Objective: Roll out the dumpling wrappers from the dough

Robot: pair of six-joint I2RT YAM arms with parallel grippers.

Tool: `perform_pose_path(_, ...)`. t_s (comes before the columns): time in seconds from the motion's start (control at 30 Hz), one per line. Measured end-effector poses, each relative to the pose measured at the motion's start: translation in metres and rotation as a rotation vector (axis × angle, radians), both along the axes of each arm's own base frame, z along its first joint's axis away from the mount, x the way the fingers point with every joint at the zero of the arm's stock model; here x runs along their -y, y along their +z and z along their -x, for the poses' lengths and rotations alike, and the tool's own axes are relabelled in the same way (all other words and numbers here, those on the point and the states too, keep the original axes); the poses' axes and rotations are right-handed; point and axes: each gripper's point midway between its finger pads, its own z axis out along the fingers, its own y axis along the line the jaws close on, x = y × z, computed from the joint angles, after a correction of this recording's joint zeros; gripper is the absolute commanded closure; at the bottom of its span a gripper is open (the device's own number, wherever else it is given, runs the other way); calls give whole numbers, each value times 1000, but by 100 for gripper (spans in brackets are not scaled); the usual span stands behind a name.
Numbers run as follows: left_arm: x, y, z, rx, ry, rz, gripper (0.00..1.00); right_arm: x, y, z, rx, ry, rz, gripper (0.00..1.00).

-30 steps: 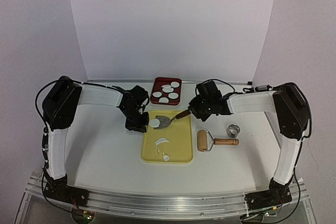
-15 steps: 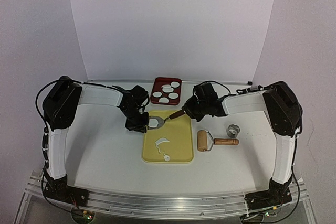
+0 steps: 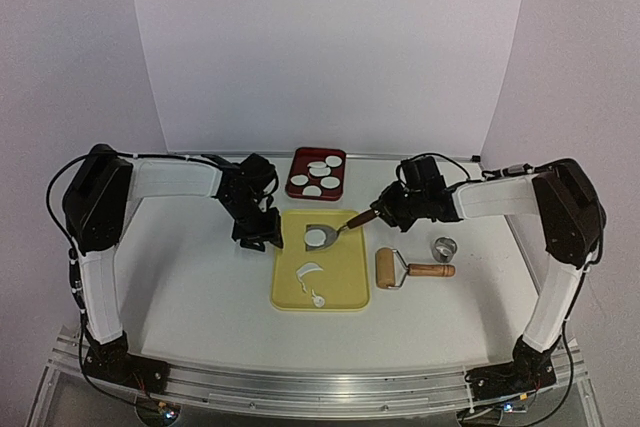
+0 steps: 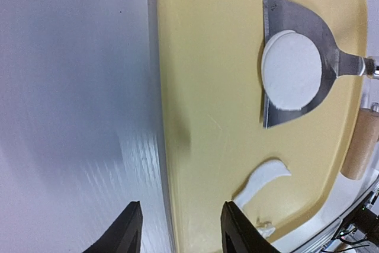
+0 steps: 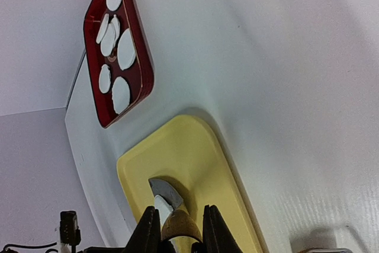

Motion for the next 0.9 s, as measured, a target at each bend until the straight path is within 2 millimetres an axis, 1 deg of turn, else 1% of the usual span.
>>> perform_pose_path(0.07, -4, 16, 1, 20, 3, 14, 46, 12, 7, 1, 4, -11, 9, 100)
perform_pose_path(0.17, -14, 41, -1, 53, 24, 41, 31, 29, 24, -1, 27, -32, 19, 100)
perform_pose_path(0.23, -23, 52, -6, 73, 47, 55, 23, 39, 38, -7, 58, -51, 17, 100)
perform_pose_path(0.33, -38, 60, -19, 93, 93, 66, 13, 50, 57, -19, 97, -76, 15, 100)
perform_pose_path(0.47, -55, 61, -34, 106, 148, 60, 7, 57, 90, -42, 179, -89, 27, 100)
perform_pose_path(0.6, -60, 63, -41, 125, 167, 65, 6, 50, 128, -74, 298, -70, 54, 100)
perform_pose_path(0.7, -63, 64, -47, 140, 179, 63, 6, 43, 142, -96, 371, -49, 92, 100)
perform_pose_path(0.8, -72, 64, -53, 149, 204, 52, 6, 36, 141, -116, 416, -9, 153, 100)
perform_pose_path(0.9, -88, 66, -62, 165, 245, 37, 5, 25, 133, -136, 466, 46, 231, 100)
